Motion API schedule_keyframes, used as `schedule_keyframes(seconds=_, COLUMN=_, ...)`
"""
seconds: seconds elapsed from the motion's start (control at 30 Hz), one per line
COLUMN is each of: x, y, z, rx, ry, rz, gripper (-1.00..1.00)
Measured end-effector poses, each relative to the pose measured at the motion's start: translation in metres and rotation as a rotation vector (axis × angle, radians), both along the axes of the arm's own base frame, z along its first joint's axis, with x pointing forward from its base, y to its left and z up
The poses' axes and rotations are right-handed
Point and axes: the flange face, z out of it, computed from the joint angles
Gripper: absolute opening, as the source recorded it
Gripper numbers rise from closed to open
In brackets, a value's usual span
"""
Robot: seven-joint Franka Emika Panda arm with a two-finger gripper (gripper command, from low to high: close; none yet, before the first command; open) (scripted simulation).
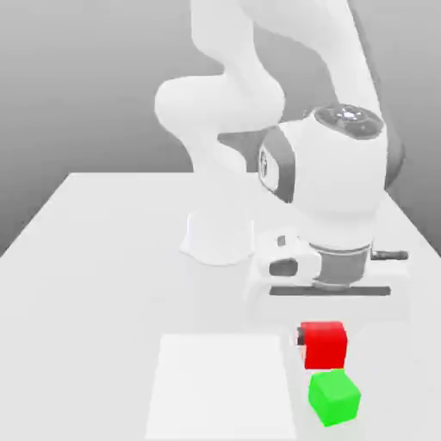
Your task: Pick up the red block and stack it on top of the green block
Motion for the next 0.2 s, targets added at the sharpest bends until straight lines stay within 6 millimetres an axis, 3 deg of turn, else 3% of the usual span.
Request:
schedule_keyframes(seconds=0.07, x=0.0, y=0.002, z=-0.024, rx=0.0, ry=0.0, rz=-0.001, gripper=-1.0)
schedule_keyframes(seconds=0.1, x=-0.001, y=0.003, z=-0.036, rx=0.0, ry=0.0, rz=-0.001, gripper=1.0)
schedule_keyframes(seconds=0.2, x=-0.001, y=0.003, z=-0.036, rx=0.0, ry=0.0, rz=-0.001, gripper=1.0)
